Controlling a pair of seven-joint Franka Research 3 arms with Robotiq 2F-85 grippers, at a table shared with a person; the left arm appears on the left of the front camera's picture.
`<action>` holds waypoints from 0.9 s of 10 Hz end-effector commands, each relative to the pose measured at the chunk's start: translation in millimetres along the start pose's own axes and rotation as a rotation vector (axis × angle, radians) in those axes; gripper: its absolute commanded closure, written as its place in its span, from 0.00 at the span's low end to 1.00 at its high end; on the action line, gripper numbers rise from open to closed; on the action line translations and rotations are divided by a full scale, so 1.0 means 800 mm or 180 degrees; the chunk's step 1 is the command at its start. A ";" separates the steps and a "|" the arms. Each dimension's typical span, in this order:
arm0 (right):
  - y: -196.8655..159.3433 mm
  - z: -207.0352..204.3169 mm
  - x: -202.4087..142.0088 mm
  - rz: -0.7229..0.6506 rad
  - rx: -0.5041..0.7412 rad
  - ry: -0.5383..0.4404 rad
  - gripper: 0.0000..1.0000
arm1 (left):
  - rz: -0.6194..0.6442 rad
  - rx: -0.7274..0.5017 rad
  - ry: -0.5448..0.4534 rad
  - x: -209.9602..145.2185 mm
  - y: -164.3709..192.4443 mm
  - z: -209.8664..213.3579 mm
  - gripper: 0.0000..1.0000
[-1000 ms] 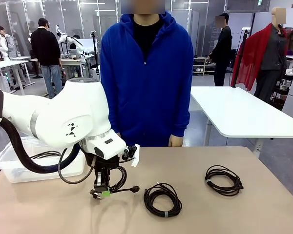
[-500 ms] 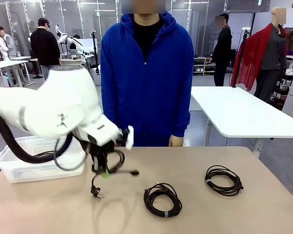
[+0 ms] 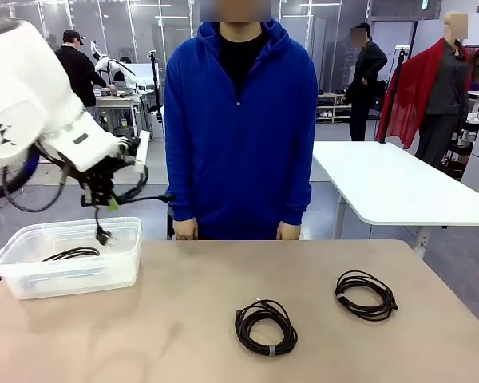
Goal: Organize and store the cables.
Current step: Place the Power Cable into the Organizing box.
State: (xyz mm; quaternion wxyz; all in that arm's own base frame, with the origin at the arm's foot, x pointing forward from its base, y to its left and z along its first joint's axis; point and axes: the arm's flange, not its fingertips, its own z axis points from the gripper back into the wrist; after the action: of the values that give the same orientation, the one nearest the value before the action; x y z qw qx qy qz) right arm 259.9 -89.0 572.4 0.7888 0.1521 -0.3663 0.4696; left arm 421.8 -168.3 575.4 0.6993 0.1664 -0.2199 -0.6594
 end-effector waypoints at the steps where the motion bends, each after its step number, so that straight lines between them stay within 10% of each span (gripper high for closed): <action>1: 0.001 0.001 0.000 0.0011 -0.0004 0.0001 0.00 | -0.0134 -0.0178 0.0029 -0.029 0.012 0.005 0.84; 9: 0.001 0.001 0.000 0.0011 -0.0004 0.0001 0.00 | 0.0259 -0.0955 -0.0155 -0.170 0.087 0.024 0.84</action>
State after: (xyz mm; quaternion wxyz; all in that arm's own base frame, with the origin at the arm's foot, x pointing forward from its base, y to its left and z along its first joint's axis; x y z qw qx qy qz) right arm 260.0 -89.0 572.4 0.7888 0.1521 -0.3662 0.4696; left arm 453.7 -30.9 608.7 0.7404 0.0478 -0.1404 -0.6556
